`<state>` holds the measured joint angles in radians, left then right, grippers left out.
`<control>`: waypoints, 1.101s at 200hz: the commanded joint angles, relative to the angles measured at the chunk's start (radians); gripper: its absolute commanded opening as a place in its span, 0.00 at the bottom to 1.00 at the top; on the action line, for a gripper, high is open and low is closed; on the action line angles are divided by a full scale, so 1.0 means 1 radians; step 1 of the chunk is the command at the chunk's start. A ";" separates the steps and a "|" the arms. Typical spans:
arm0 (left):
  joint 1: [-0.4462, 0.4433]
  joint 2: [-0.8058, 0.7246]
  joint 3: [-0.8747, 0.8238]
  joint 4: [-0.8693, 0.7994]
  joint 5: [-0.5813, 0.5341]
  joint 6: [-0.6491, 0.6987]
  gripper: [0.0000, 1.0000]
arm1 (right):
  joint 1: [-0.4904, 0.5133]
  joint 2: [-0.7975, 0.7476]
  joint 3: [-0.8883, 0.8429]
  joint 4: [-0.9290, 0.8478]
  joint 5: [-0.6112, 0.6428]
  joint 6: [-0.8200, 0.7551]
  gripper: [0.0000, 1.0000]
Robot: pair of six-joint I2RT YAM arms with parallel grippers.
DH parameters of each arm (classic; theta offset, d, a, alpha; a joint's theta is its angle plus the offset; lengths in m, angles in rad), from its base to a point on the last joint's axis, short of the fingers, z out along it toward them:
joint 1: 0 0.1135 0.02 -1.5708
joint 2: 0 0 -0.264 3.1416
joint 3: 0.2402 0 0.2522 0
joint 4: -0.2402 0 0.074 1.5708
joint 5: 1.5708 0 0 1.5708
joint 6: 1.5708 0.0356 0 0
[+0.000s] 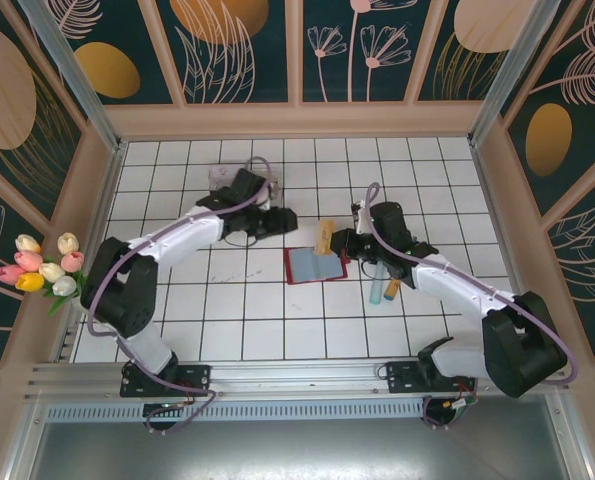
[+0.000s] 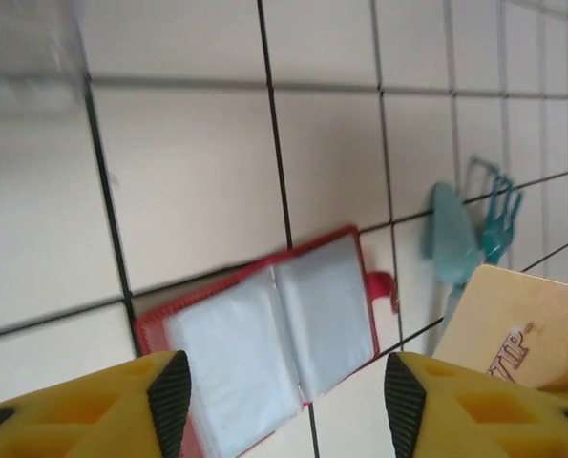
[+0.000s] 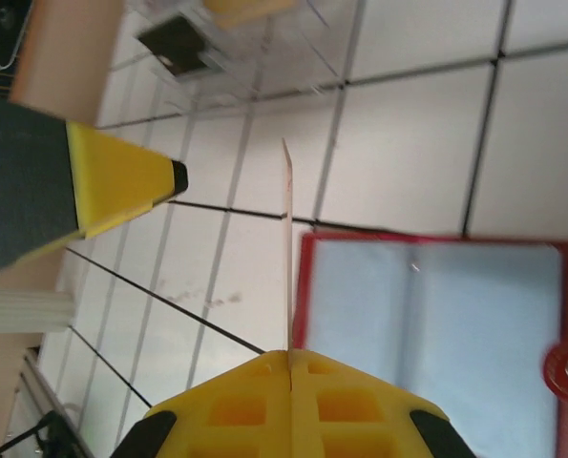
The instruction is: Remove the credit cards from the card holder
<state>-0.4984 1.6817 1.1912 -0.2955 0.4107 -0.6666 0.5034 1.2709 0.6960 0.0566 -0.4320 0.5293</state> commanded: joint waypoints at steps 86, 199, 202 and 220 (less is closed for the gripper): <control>0.200 -0.139 -0.089 0.481 0.404 -0.152 0.97 | -0.014 0.265 0.315 0.320 -0.318 0.105 0.00; 0.182 -0.091 -0.116 0.804 0.518 -0.417 0.55 | -0.016 0.336 0.353 0.588 -0.471 0.365 0.00; 0.182 -0.091 -0.118 0.813 0.520 -0.424 0.53 | -0.017 0.335 0.352 0.589 -0.472 0.366 0.00; 0.181 -0.094 -0.126 0.854 0.528 -0.453 0.40 | -0.017 0.334 0.343 0.607 -0.481 0.389 0.00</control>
<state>-0.3145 1.5803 1.0813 0.4221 0.8928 -1.0557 0.4915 1.6096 1.0233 0.5823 -0.8680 0.8757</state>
